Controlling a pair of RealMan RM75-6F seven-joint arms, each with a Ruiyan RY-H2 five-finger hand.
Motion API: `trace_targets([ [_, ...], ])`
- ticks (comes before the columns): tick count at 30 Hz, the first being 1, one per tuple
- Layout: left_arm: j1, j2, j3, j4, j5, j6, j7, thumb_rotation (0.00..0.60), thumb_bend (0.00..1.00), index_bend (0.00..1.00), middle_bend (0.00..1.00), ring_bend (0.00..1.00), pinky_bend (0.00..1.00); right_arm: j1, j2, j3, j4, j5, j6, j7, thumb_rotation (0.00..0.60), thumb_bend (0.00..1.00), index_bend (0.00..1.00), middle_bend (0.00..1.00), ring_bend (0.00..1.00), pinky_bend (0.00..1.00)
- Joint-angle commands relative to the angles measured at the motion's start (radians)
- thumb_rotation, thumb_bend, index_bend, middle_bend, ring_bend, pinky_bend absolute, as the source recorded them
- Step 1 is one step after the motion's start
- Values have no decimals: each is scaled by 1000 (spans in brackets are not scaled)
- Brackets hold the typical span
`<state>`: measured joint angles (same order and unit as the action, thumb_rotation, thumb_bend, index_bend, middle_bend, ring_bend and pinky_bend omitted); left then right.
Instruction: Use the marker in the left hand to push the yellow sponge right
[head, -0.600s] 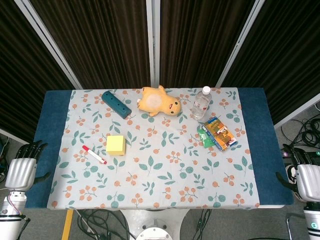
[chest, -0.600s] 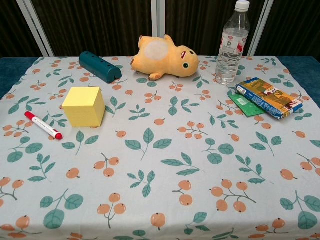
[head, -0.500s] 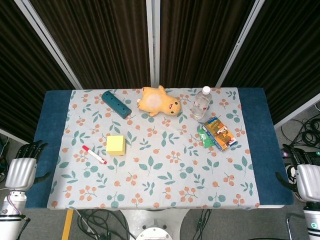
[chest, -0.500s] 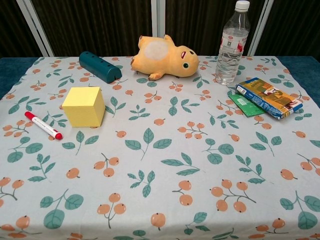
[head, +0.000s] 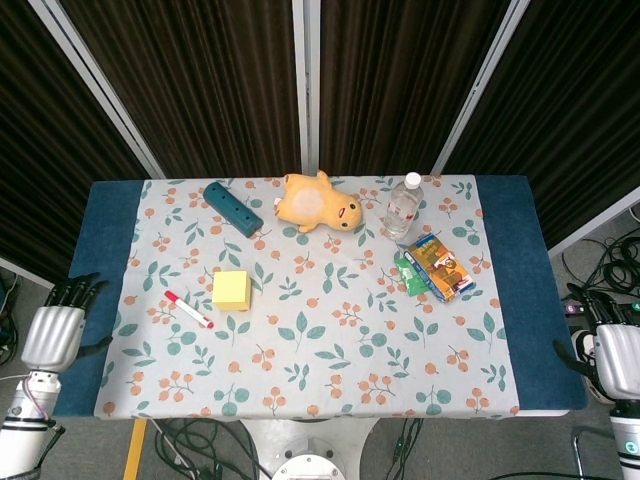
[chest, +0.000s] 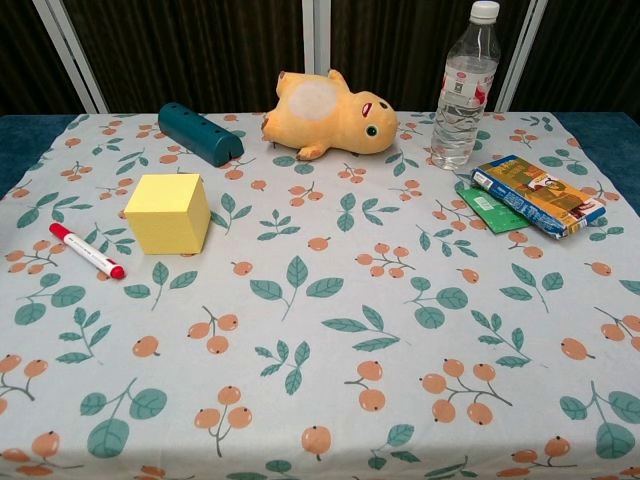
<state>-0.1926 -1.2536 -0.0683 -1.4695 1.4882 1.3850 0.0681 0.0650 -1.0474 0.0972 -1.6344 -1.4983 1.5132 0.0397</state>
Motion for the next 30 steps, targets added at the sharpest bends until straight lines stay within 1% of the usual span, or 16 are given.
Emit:
trace_targets([
  [1, -56, -15, 0, 70, 30, -70, -80, 600, 169, 281, 283, 150, 152, 1, 3, 1, 0, -1, 0, 3, 600, 142, 129, 250, 167, 278],
  [5, -117, -56, 12, 178, 52, -155, -178, 600, 223, 304, 311, 166, 152, 2, 7, 0, 0, -4, -1, 11, 600, 143, 129, 250, 166, 278],
  [7, -147, -76, 20, 233, 73, -187, -203, 600, 233, 304, 314, 166, 155, 3, 9, -1, -1, -5, -3, 12, 600, 142, 129, 250, 167, 278],
  [11, -209, -133, 41, 358, 109, -253, -268, 600, 235, 307, 316, 166, 194, 5, 11, -3, -5, -6, -6, 11, 600, 142, 129, 250, 167, 278],
  [17, -264, -217, 75, 512, 164, -273, -306, 600, 237, 348, 340, 166, 195, 1, 14, -6, -11, -2, -6, 6, 600, 143, 129, 250, 166, 278],
  [23, -303, -275, 103, 601, 190, -296, -311, 600, 237, 368, 343, 166, 195, 3, 14, -9, -16, 0, -13, 1, 600, 143, 129, 250, 167, 278],
  [26, -321, -295, 112, 624, 193, -315, -309, 600, 242, 401, 343, 166, 195, 3, 13, -9, -16, 1, -14, 3, 600, 143, 129, 250, 167, 277],
  [30, -337, -311, 115, 635, 173, -356, -315, 600, 276, 414, 343, 166, 195, 1, 13, -11, -14, 5, -13, 5, 600, 143, 129, 250, 166, 277],
])
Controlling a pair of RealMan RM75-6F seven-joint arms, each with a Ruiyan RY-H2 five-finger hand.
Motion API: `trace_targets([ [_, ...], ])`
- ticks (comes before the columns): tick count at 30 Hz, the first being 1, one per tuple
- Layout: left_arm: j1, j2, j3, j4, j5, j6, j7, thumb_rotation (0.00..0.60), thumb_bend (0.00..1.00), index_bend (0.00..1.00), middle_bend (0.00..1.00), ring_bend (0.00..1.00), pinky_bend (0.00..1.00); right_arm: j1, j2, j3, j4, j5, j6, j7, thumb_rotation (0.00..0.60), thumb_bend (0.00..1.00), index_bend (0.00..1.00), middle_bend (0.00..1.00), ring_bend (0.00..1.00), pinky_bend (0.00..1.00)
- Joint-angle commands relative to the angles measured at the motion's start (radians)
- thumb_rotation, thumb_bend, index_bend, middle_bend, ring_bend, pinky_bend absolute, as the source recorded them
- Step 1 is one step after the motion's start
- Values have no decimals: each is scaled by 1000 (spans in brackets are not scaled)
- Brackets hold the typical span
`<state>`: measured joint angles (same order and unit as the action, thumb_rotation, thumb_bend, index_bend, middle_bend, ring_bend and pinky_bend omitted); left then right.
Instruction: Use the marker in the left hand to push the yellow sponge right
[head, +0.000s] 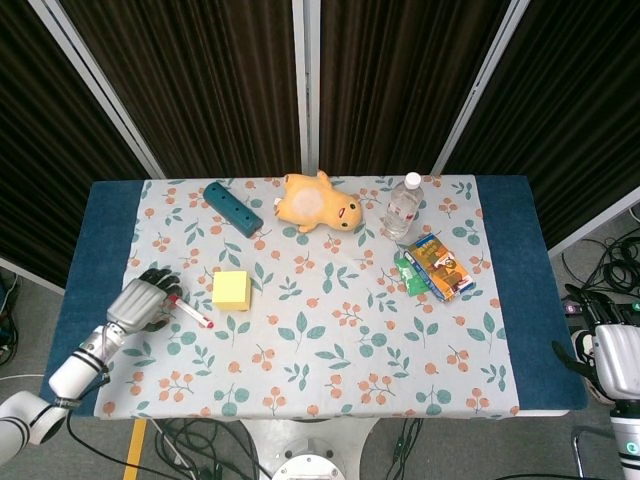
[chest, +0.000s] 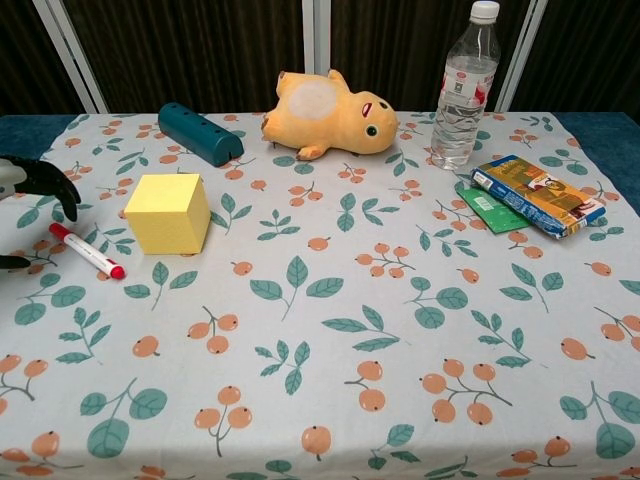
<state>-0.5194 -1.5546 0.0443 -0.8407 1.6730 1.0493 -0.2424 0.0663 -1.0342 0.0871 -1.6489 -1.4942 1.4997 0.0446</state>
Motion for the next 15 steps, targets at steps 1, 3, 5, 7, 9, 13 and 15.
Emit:
trace_targets([
  [1, -13, -13, 1, 5, -18, -27, -8, 600, 293, 420, 343, 166, 195, -1, 0, -1, 1, 2, 0, 0, 600, 143, 129, 250, 166, 277],
  [3, -19, -17, -1, 2, -30, -38, -21, 600, 323, 431, 343, 166, 195, -2, -1, -1, 2, 4, -1, 2, 600, 142, 129, 250, 166, 277],
  [5, -25, -23, -1, 7, -36, -44, -24, 600, 338, 442, 343, 166, 195, -2, -3, -2, 4, 5, -2, 3, 600, 141, 129, 250, 166, 278],
  [7, -29, -29, -1, 14, -39, -46, -23, 600, 339, 456, 343, 166, 195, -2, -5, -2, 6, 6, -4, 6, 600, 142, 129, 250, 166, 278],
  [9, -33, -37, -4, 19, -45, -45, -25, 600, 339, 476, 343, 166, 195, -2, -6, -3, 9, 8, -6, 9, 600, 142, 129, 250, 166, 277],
  [13, -41, -47, -5, 16, -55, -51, -25, 600, 340, 492, 343, 166, 195, -3, -8, -3, 14, 10, -7, 14, 600, 142, 129, 250, 166, 278],
  [15, -45, -52, -6, 13, -59, -53, -16, 600, 340, 503, 343, 166, 195, -4, -9, -4, 18, 11, -7, 17, 600, 143, 129, 250, 166, 278],
])
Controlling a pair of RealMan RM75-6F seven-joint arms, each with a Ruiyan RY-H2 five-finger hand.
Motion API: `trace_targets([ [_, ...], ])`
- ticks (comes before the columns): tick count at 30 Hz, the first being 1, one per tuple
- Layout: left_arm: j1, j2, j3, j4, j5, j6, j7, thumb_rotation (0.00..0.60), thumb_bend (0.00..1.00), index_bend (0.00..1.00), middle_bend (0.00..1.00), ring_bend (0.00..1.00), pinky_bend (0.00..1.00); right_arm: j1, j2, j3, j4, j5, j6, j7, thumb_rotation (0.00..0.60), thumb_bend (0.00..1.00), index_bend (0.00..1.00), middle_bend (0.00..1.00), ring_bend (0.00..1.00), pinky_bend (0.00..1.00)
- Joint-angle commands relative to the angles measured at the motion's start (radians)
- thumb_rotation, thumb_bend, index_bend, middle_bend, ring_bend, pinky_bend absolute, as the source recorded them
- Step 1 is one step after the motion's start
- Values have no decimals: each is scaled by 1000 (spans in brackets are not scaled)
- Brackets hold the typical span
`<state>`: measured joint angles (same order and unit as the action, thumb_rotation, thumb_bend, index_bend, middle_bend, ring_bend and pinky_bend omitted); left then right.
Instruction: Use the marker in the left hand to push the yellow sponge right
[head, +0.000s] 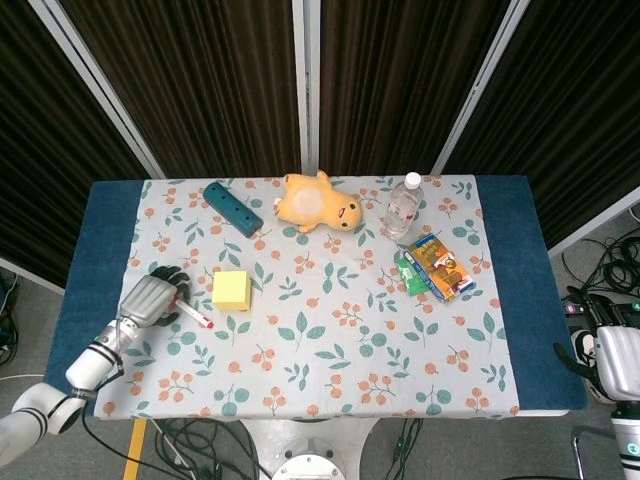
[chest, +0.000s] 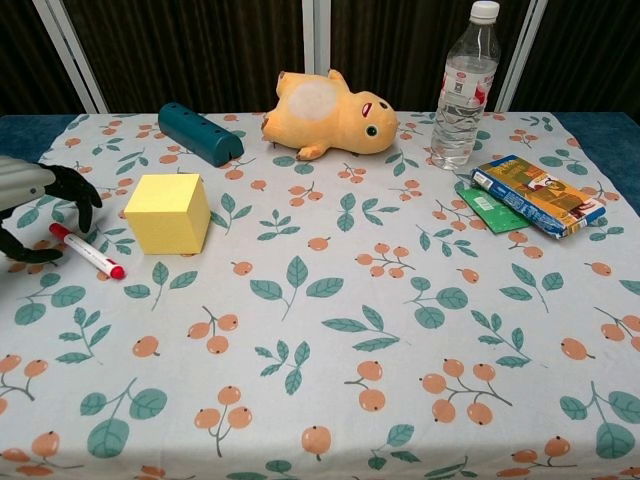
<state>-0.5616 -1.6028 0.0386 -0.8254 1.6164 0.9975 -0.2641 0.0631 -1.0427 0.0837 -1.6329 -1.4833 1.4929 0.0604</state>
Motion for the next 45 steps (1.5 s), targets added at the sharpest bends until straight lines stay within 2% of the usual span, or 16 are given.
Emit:
trace_targets([
  [1, -5, -6, 0, -3, -3, 0, 9, 600, 340, 510, 343, 166, 195, -1, -2, -1, 4, 0, -1, 3, 600, 143, 129, 250, 166, 278],
  [6, -14, -15, 4, -4, -7, -8, 20, 600, 340, 516, 345, 167, 195, -2, -3, -2, 9, 5, -5, 11, 600, 142, 129, 250, 166, 278],
  [11, -17, -21, 12, -3, -10, -9, 21, 600, 340, 523, 404, 202, 198, -3, -5, -3, 15, 7, -6, 17, 600, 142, 129, 250, 166, 277],
  [26, -18, -54, 19, 48, -21, 1, 15, 600, 350, 572, 493, 257, 201, 1, -7, -1, 17, 16, -18, 19, 600, 142, 129, 250, 166, 277],
  [33, -10, -76, 19, 82, -23, 26, 14, 600, 370, 617, 589, 363, 274, 1, -5, 0, 13, 16, -18, 18, 600, 142, 129, 250, 166, 278],
  [39, -8, -81, 23, 96, -22, 32, 7, 600, 389, 626, 617, 381, 286, 1, -5, -1, 10, 15, -19, 17, 600, 141, 129, 250, 166, 278],
  [45, -5, -82, 27, 104, -19, 44, -4, 600, 449, 639, 658, 419, 313, 1, -4, -1, 7, 15, -19, 14, 600, 142, 129, 250, 166, 277],
])
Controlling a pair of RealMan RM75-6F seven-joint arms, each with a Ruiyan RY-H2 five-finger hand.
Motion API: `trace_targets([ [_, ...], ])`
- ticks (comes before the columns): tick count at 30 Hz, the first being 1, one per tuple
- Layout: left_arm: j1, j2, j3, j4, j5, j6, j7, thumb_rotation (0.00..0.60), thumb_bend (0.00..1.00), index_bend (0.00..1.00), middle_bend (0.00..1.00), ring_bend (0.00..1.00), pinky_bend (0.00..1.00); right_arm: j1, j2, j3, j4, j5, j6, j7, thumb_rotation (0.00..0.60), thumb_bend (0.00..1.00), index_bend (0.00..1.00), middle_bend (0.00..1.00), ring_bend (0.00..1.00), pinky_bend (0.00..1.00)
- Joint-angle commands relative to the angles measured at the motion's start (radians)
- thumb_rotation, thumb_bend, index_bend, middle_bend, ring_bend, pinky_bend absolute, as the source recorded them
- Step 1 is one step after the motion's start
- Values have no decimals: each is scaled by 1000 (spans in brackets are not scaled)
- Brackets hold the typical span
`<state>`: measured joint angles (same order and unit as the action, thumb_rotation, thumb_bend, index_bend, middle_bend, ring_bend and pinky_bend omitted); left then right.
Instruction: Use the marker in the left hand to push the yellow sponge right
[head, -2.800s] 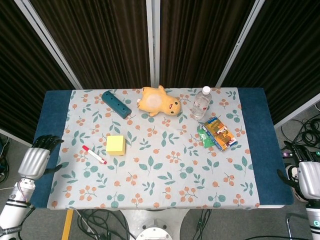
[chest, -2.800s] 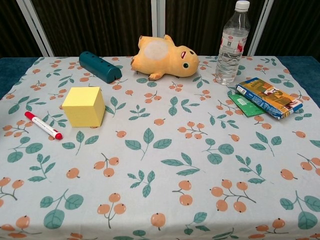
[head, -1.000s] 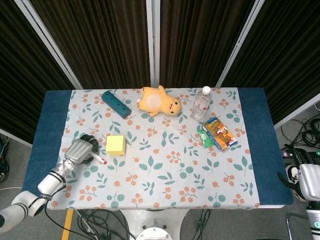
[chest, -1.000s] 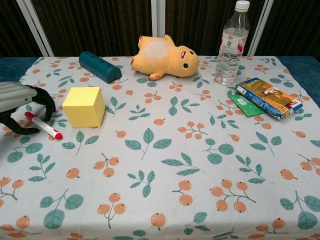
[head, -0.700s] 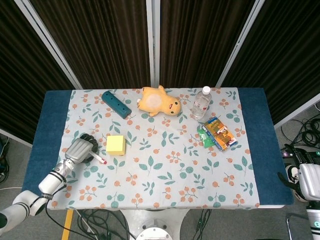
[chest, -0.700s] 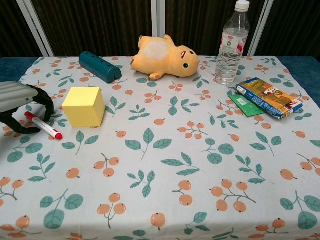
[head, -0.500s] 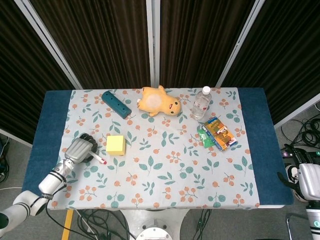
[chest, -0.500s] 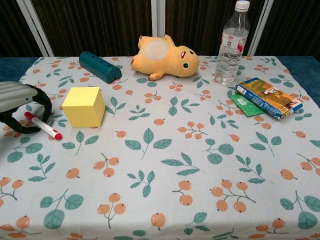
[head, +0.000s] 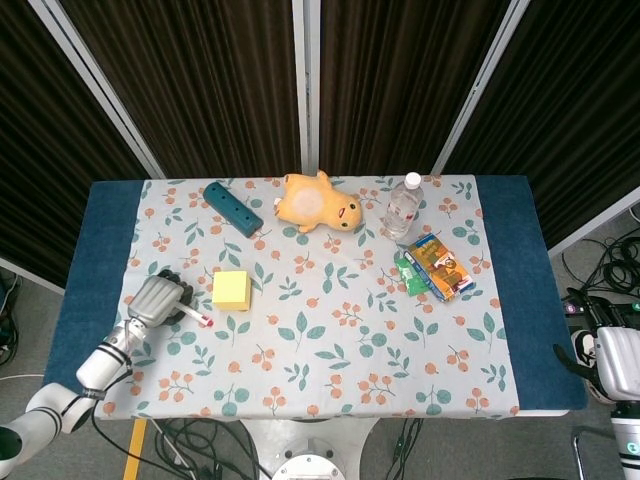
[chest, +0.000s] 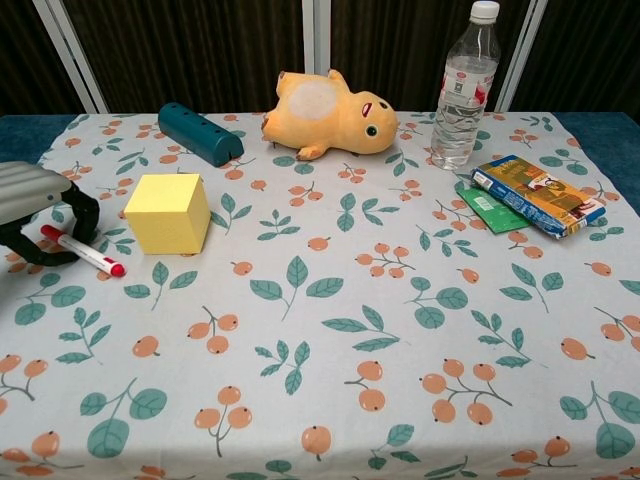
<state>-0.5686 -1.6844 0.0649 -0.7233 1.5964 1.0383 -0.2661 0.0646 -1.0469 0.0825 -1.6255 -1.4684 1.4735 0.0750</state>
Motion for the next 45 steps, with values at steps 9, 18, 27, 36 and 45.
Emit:
trace_targets([
  [9, 17, 25, -5, -24, -10, 33, -13, 600, 479, 658, 681, 438, 318, 1, 0, 2, 1, -1, 1, 1, 600, 141, 129, 250, 166, 277],
  [18, 46, 75, -25, -57, -40, 67, -130, 600, 479, 658, 682, 438, 320, 0, 6, 3, -1, -1, 4, 4, 600, 143, 129, 250, 166, 278],
  [27, 69, 45, -20, 8, -52, 55, -206, 600, 479, 658, 682, 438, 345, 2, 11, 5, -9, -5, 7, -2, 600, 142, 129, 250, 166, 278],
  [36, 4, -11, -32, 83, -34, 6, -223, 600, 479, 658, 682, 438, 345, -8, 18, 3, -17, 2, 15, -6, 600, 142, 129, 250, 166, 278],
  [45, -62, -46, -20, 111, 16, 14, -235, 600, 479, 658, 682, 438, 345, -13, 16, 3, -12, 11, 14, -1, 600, 143, 129, 250, 166, 278],
])
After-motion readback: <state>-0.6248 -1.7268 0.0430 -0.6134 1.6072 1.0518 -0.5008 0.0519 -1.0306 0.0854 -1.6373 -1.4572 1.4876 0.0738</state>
